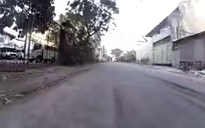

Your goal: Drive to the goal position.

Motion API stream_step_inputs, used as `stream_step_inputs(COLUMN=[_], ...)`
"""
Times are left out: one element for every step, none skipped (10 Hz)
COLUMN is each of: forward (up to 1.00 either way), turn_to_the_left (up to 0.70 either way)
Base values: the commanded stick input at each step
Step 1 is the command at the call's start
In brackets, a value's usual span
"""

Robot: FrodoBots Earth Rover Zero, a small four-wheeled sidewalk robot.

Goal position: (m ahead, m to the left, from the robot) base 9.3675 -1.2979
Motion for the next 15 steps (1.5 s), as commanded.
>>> stream_step_inputs(forward=[1.00,1.00,1.00,1.00,1.00,1.00,1.00,1.00,1.00,1.00,1.00,1.00,1.00,1.00,1.00], turn_to_the_left=[0.00,0.00,0.00,0.00,-0.12,-0.40,-0.40,-0.32,-0.11,0.00,0.00,0.00,0.00,0.00,0.00])
